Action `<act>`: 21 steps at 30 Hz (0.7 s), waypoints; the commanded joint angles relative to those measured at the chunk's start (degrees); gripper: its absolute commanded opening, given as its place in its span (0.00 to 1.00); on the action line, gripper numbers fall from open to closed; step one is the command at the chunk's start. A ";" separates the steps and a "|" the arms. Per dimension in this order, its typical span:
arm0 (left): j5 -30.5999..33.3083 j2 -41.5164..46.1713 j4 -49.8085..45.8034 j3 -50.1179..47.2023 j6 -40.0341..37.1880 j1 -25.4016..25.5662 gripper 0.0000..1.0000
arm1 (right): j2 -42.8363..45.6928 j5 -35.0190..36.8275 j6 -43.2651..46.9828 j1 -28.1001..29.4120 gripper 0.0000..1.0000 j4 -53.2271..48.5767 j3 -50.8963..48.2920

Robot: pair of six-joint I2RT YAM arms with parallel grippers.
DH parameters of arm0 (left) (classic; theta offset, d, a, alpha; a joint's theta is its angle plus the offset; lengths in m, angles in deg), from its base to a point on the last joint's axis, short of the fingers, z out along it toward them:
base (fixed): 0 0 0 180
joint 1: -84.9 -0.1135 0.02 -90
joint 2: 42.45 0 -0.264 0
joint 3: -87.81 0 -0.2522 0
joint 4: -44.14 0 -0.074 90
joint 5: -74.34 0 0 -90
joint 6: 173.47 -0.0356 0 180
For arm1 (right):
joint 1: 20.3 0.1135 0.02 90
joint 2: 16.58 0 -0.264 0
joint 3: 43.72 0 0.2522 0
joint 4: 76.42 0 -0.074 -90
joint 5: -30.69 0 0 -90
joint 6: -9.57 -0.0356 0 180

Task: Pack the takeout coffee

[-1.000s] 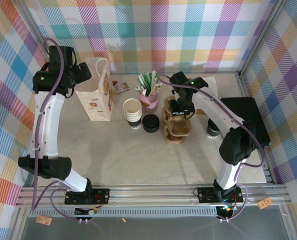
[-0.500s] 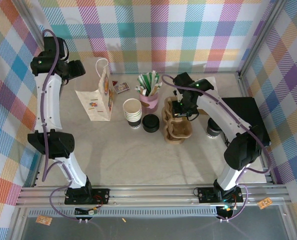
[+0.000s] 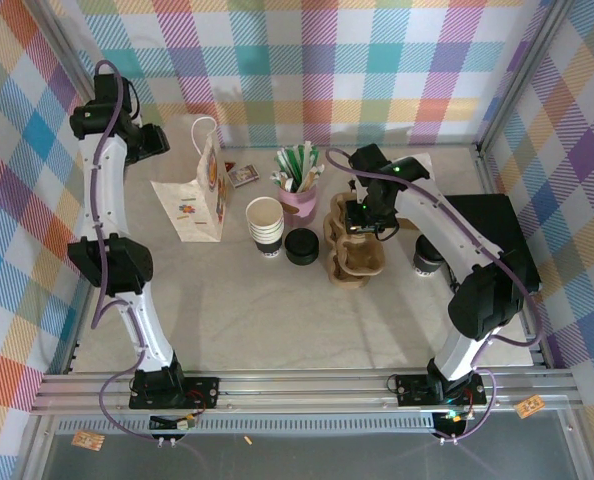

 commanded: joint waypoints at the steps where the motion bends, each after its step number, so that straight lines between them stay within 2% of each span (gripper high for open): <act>1: -1.50 -1.26 -1.05 2.91 -1.17 -0.51 0.52 | -1.03 -1.28 -0.56 -0.48 0.25 -0.64 1.75; 6: -2.60 -2.43 0.38 3.01 -1.30 -0.51 0.44 | -1.44 -1.10 -0.94 -0.64 0.25 -0.76 1.99; 13: -4.04 -4.00 -0.12 2.93 -1.91 -0.47 0.39 | -2.16 -1.19 -1.16 -0.78 0.25 -1.28 2.65; 21: -4.65 -4.22 -0.36 2.91 -2.00 -0.51 0.16 | -2.36 -1.27 -1.51 -0.87 0.25 -1.44 2.78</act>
